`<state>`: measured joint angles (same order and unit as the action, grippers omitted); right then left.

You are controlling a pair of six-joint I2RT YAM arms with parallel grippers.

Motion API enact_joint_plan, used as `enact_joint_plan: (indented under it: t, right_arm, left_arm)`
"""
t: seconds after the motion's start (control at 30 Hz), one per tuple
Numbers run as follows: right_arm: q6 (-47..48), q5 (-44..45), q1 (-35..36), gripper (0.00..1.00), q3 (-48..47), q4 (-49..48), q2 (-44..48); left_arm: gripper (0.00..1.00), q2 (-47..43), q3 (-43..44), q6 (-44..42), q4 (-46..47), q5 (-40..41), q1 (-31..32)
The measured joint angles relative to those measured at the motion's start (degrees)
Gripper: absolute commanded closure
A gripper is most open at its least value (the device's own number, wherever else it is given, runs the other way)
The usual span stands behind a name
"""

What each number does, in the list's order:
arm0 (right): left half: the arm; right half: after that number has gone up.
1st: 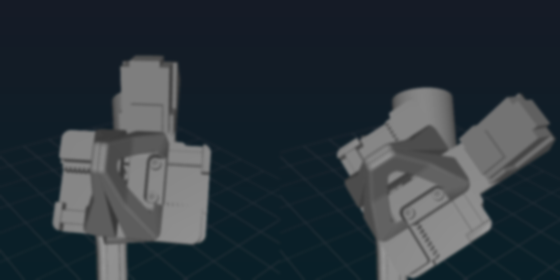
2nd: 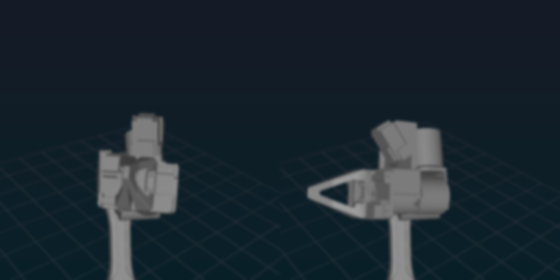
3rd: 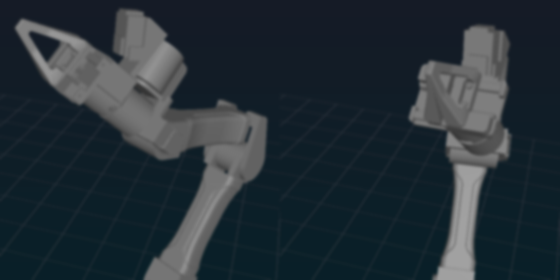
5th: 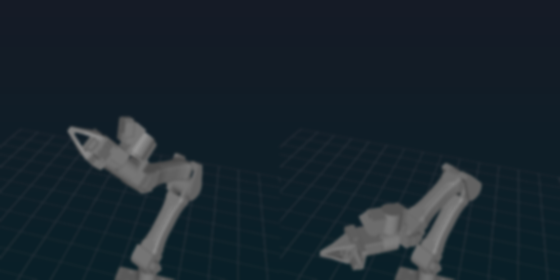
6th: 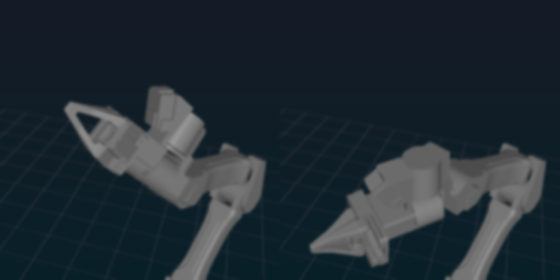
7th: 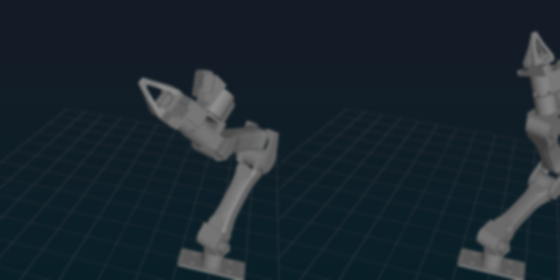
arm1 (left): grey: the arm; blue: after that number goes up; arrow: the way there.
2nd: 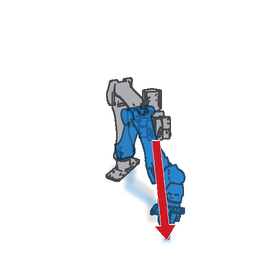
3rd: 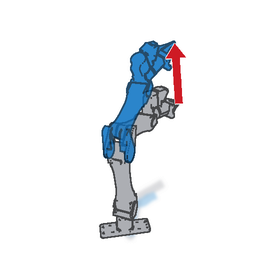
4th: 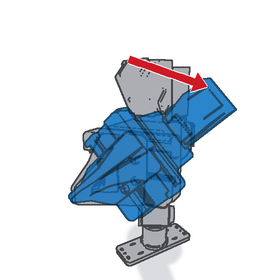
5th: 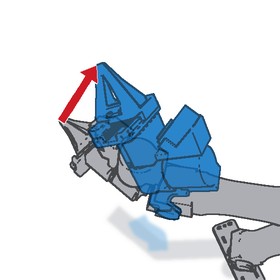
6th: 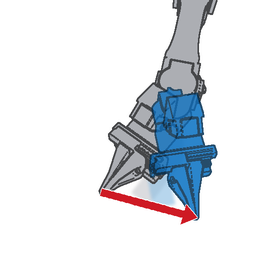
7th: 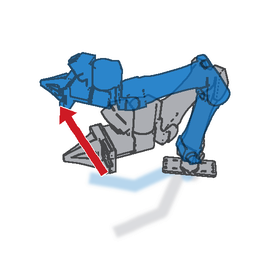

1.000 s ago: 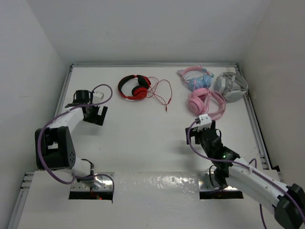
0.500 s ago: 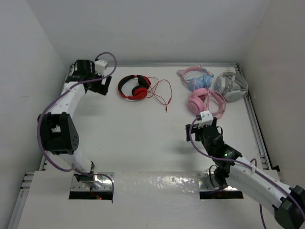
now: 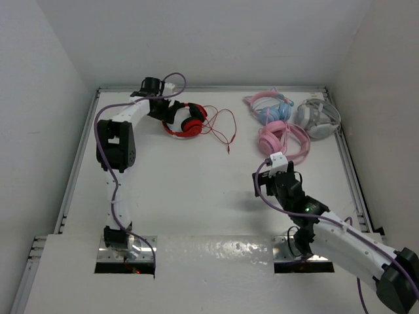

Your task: Wrap the headphones

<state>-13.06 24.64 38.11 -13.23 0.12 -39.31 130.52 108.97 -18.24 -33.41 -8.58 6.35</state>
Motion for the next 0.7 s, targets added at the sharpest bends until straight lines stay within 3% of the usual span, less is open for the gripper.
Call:
enact_joint_plan:
  t: [0.23, 0.3, 0.33, 0.4, 0.43, 0.47, 0.7]
  right_arm:
    - [0.0, -2.4, 0.0, 0.01, -0.4, -0.4, -3.3]
    - [0.2, -3.0, 0.0, 0.01, -1.0, -0.4, -4.2]
    - [0.3, -3.4, 0.0, 0.01, -1.2, -0.5, -4.5]
    - [0.6, -4.2, 0.0, 0.01, -1.6, -0.7, -4.9]
    - [0.8, -4.4, 0.0, 0.01, -1.8, -0.8, -5.1]
    - [0.9, -4.8, 0.0, 0.01, -1.9, -0.9, -5.3]
    - [1.5, -6.8, 0.0, 0.01, -3.0, -0.9, -5.7]
  left_arm:
    - [0.18, 10.1, 10.5, 1.7, -1.2, 7.2, 0.4]
    - [0.35, 10.4, 11.1, 1.8, -1.2, 7.7, 0.4]
    - [0.54, 10.4, 11.1, 2.0, -1.3, 7.6, 0.4]
    - [0.70, 10.6, 11.1, 2.3, -1.4, 7.1, 0.4]
    - [0.88, 10.6, 11.1, 2.3, -1.6, 6.3, 0.4]
    - [1.00, 10.6, 11.0, 2.4, -1.7, 5.9, 0.4]
    - [1.00, 8.6, 9.8, 3.1, -3.3, 0.9, 0.3]
